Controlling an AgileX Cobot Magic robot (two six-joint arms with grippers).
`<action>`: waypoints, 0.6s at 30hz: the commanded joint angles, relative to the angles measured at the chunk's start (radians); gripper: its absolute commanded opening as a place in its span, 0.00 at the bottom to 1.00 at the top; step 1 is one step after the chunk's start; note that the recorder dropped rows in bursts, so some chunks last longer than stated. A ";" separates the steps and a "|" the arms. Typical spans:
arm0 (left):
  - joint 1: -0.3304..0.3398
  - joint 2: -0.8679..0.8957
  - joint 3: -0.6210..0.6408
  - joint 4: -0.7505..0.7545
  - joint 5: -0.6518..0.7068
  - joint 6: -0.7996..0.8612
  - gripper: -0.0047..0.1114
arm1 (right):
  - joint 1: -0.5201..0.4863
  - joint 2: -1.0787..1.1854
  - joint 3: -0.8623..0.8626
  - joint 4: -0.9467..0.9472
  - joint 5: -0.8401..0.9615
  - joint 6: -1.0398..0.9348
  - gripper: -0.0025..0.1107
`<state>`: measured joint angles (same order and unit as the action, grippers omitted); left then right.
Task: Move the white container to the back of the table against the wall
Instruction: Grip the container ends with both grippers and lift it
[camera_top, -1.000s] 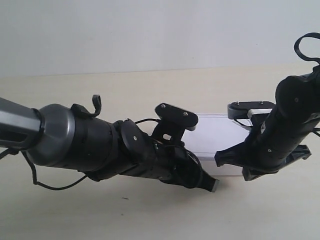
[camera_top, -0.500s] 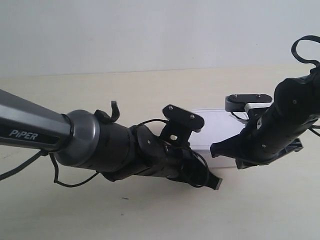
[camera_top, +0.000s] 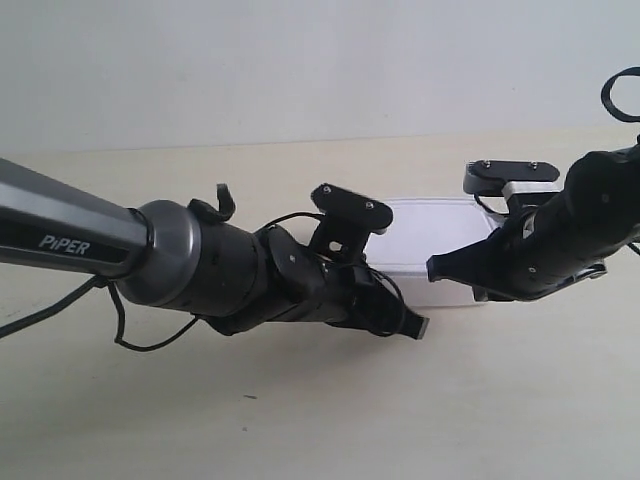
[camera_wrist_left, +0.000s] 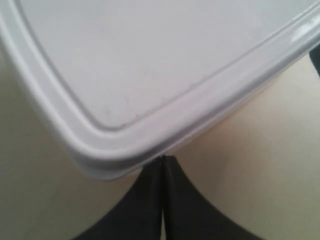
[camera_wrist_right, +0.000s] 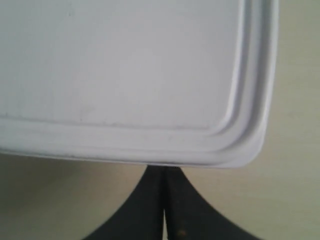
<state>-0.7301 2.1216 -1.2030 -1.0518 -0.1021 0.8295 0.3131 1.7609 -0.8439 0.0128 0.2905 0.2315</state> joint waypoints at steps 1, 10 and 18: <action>0.004 0.020 -0.047 -0.009 -0.009 0.002 0.04 | -0.006 -0.001 -0.001 -0.004 -0.055 -0.002 0.02; 0.004 0.020 -0.056 0.007 -0.055 0.006 0.04 | -0.010 0.060 -0.055 -0.013 -0.062 -0.002 0.02; 0.038 0.059 -0.071 0.045 -0.078 0.012 0.04 | -0.010 0.122 -0.090 -0.013 -0.165 0.000 0.02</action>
<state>-0.7093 2.1635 -1.2620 -1.0236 -0.1615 0.8373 0.3069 1.8685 -0.9127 0.0095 0.1641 0.2315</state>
